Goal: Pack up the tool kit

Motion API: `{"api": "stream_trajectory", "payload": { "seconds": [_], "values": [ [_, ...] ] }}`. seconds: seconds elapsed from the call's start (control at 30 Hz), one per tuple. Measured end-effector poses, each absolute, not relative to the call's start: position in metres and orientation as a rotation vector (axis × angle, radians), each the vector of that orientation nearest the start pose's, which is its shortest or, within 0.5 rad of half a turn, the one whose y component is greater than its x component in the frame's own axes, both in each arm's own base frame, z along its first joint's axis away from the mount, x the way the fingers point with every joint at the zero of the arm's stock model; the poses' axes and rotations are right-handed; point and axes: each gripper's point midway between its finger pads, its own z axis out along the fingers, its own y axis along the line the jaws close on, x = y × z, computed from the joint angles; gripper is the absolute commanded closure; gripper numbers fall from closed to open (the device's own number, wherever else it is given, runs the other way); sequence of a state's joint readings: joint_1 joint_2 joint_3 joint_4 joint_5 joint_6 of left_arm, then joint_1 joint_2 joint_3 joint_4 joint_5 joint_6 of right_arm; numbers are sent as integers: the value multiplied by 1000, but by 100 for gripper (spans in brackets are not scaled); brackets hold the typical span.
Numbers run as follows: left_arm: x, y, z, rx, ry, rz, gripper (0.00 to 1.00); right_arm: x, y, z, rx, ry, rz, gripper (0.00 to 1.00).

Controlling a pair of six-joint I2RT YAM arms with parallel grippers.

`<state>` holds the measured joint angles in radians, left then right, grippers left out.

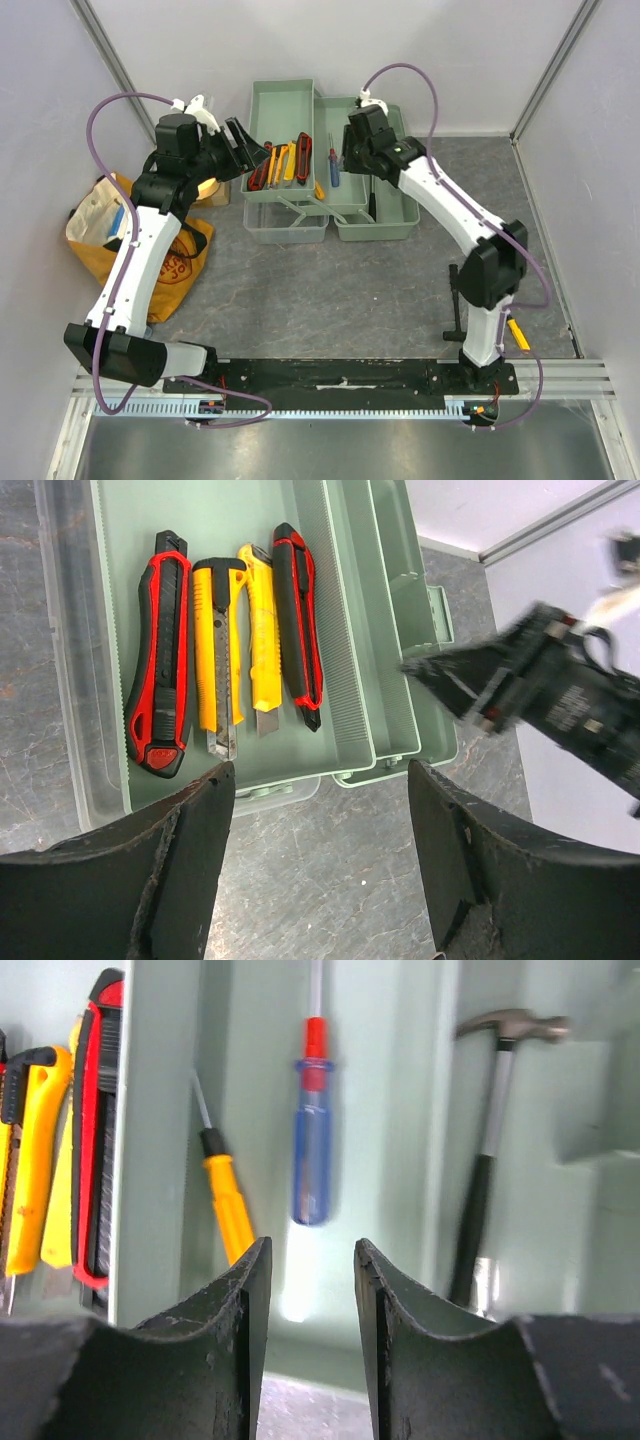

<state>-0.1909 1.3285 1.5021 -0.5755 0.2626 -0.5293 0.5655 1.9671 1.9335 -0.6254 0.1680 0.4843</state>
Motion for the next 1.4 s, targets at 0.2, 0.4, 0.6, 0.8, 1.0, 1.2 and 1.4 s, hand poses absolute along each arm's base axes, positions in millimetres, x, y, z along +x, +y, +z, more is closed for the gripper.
{"api": "stream_trajectory", "payload": {
  "seconds": [0.2,0.4,0.6,0.8,1.0,1.2,1.4],
  "values": [
    [373,-139,345,-166,2024,-722,25,427,193,272,186,2160,119,38],
    [373,-139,345,-166,2024,-722,25,372,70,222,506,2227,-172,11],
    [372,-139,343,-166,2029,-723,25,304,16,134,659,2453,-365,2],
    [372,-139,339,-169,2038,-722,25,261,18,89,693,2619,-377,2],
    [371,-139,332,-174,2055,-717,24,222,9,48,834,2741,-318,2],
    [373,-135,332,-167,2053,-702,24,205,16,23,924,2817,-199,25],
    [373,-133,331,-169,2054,-694,24,208,24,12,968,2835,-115,77]
  ]
}}
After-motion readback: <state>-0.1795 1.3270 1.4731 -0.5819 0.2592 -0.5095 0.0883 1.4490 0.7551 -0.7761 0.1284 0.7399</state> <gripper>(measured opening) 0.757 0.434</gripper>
